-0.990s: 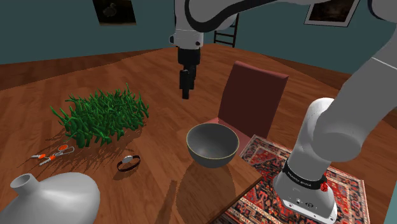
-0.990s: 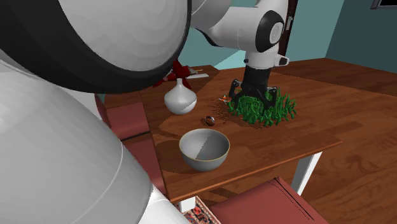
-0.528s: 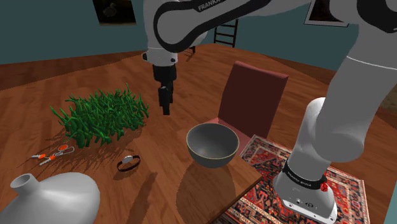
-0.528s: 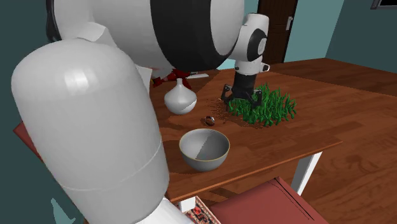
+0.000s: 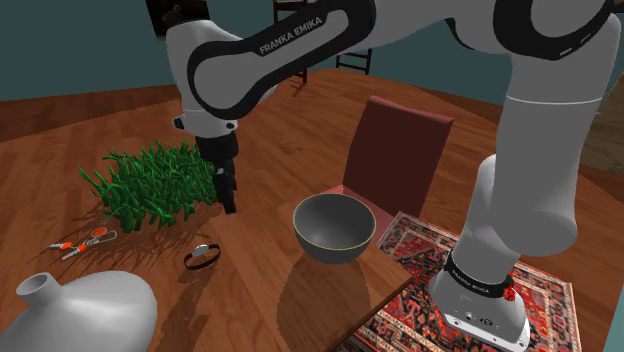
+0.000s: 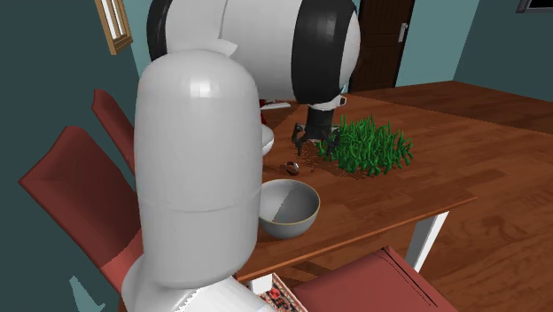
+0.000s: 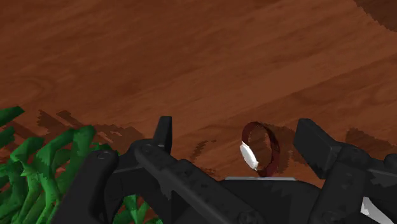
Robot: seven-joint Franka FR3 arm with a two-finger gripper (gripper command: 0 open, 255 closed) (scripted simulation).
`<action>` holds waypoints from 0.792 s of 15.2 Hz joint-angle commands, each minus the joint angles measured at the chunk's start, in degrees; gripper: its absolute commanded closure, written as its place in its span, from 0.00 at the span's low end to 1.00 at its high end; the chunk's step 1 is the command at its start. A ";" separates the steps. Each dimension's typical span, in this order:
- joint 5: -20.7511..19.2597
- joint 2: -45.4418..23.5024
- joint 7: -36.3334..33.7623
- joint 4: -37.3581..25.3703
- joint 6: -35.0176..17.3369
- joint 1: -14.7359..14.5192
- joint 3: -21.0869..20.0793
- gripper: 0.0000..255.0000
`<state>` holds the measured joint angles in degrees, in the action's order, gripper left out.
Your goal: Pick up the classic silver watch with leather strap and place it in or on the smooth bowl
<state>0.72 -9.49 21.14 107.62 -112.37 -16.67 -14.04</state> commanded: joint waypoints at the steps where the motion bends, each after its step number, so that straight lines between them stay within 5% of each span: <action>1: -1.26 -4.25 0.62 -3.75 0.25 -1.34 -0.94 0.00; 5: -3.43 -10.80 1.91 -9.46 0.84 -3.94 -2.40 0.00; 12: -3.91 -12.24 1.59 -5.92 -4.08 -4.12 -2.21 0.00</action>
<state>-3.10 -21.50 22.86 101.22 -115.72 -20.70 -16.25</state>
